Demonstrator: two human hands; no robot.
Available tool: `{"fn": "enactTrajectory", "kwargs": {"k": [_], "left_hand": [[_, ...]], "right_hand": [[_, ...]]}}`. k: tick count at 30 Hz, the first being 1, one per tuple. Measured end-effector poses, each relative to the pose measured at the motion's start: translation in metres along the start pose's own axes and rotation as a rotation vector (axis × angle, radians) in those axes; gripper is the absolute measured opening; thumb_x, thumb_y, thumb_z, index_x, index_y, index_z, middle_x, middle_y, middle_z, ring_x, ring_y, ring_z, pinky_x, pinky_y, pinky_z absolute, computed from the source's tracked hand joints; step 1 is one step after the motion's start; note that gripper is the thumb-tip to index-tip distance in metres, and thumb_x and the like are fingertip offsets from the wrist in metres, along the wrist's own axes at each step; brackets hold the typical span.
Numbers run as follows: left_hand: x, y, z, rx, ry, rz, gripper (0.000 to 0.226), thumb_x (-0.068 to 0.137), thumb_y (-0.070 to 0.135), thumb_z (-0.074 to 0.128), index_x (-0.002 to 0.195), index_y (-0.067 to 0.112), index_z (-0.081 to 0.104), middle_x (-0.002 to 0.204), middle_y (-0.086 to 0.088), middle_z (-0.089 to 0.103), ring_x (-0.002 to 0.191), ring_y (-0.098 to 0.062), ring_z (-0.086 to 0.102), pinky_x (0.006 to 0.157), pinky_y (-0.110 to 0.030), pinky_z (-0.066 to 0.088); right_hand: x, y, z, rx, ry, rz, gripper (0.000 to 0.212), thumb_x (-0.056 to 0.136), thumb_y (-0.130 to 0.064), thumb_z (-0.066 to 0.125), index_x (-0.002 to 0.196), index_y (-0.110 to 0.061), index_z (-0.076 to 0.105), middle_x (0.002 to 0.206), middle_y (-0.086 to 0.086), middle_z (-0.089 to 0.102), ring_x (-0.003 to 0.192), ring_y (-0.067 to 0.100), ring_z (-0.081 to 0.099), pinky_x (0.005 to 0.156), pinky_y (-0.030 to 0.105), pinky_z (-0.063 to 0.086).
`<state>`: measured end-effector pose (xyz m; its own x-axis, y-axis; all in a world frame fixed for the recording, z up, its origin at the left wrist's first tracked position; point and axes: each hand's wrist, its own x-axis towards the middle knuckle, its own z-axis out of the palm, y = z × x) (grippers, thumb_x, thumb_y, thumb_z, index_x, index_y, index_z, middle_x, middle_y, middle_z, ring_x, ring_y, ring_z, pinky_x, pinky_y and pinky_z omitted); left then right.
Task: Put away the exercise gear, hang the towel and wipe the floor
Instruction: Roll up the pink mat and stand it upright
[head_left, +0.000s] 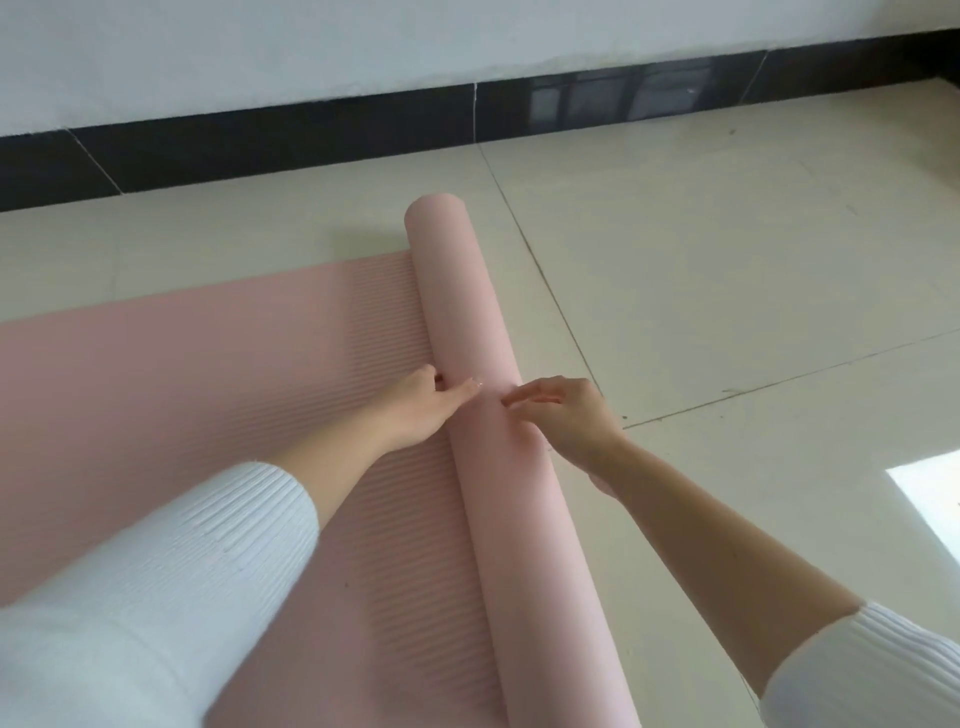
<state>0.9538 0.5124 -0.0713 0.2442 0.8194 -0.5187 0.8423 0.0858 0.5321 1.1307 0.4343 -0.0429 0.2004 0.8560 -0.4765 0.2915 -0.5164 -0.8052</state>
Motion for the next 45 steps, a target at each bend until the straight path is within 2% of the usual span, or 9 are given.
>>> {"fn": "enactTrajectory", "kwargs": {"k": [5,10,16,20,26,29,34,38,45], "left_hand": [[-0.016,-0.029,-0.010,-0.265,0.058,0.030,0.064,0.092,0.037,0.057,0.147,0.029,0.026,0.134,-0.008,0.048,0.111,-0.021,0.053,0.094,-0.031,0.037],[-0.029,-0.067,-0.013,-0.127,0.259,0.235,0.057,0.090,0.005,0.050,0.131,0.044,0.045,0.102,0.002,0.050,0.075,-0.013,0.051,0.081,-0.030,0.045],[-0.057,-0.081,-0.042,-0.671,0.066,-0.155,0.025,0.094,0.033,0.049,0.116,0.037,0.059,0.096,0.003,0.068,0.082,-0.016,0.065,0.074,-0.032,0.049],[-0.078,-0.109,-0.043,-0.795,-0.141,-0.164,0.036,0.084,0.035,0.062,0.120,0.037,0.059,0.106,0.007,0.072,0.092,-0.014,0.069,0.088,-0.040,0.056],[-0.084,-0.160,-0.052,-0.612,0.248,-0.092,0.075,0.082,0.011,0.069,0.137,0.047,0.032,0.102,0.003,0.057,0.073,-0.015,0.057,0.072,-0.030,0.048],[-0.091,-0.181,-0.055,-0.493,0.385,-0.029,0.060,0.078,0.005,0.072,0.111,0.049,0.048,0.087,0.003,0.058,0.063,-0.013,0.056,0.067,-0.028,0.048],[-0.119,-0.195,-0.066,-1.005,0.211,-0.307,0.019,0.093,0.032,0.053,0.097,0.028,0.071,0.085,0.000,0.071,0.067,-0.014,0.065,0.066,-0.031,0.052],[-0.135,-0.222,-0.074,-1.039,0.010,-0.375,0.030,0.085,0.050,0.057,0.089,0.023,0.071,0.073,0.006,0.066,0.061,-0.012,0.059,0.062,-0.029,0.048],[-0.145,-0.240,-0.084,-1.023,0.355,-0.393,0.024,0.086,0.036,0.057,0.108,0.026,0.059,0.088,0.009,0.064,0.073,-0.009,0.060,0.062,-0.027,0.044]], "right_hand": [[0.002,-0.007,0.025,0.149,0.020,-0.007,0.038,0.083,-0.001,0.057,0.115,-0.021,0.063,0.099,-0.002,0.062,0.086,0.017,0.063,0.083,0.041,0.057],[0.004,-0.006,0.057,0.160,-0.073,0.114,0.052,0.075,0.000,0.066,0.125,-0.009,0.055,0.092,0.006,0.061,0.084,0.024,0.065,0.084,0.035,0.055],[-0.005,-0.034,0.084,-0.116,-0.173,-0.133,0.029,0.084,-0.015,0.059,0.104,-0.031,0.073,0.128,-0.008,0.052,0.126,0.013,0.043,0.087,0.025,0.039],[-0.010,-0.052,0.107,0.016,-0.259,-0.137,0.032,0.088,-0.005,0.052,0.107,-0.025,0.070,0.114,-0.015,0.055,0.111,0.008,0.052,0.087,0.025,0.042],[-0.007,-0.061,0.135,0.388,-0.274,0.145,0.048,0.089,0.008,0.049,0.135,-0.002,0.040,0.108,0.013,0.056,0.094,0.020,0.060,0.080,0.036,0.058],[-0.008,-0.071,0.153,0.006,-0.288,0.031,0.044,0.088,0.004,0.047,0.129,-0.010,0.057,0.097,-0.001,0.059,0.087,0.014,0.056,0.075,0.027,0.050],[-0.013,-0.094,0.187,-0.122,-0.420,-0.151,0.044,0.088,-0.003,0.049,0.116,-0.029,0.069,0.142,-0.008,0.047,0.134,0.010,0.038,0.097,0.021,0.027],[-0.021,-0.104,0.221,-0.084,-0.420,-0.196,0.041,0.088,-0.005,0.047,0.117,-0.027,0.066,0.128,-0.013,0.055,0.120,0.009,0.050,0.099,0.030,0.043],[-0.019,-0.118,0.259,0.079,-0.321,0.016,0.050,0.092,0.003,0.045,0.140,-0.005,0.038,0.110,0.000,0.049,0.099,0.018,0.056,0.092,0.039,0.053]]}}
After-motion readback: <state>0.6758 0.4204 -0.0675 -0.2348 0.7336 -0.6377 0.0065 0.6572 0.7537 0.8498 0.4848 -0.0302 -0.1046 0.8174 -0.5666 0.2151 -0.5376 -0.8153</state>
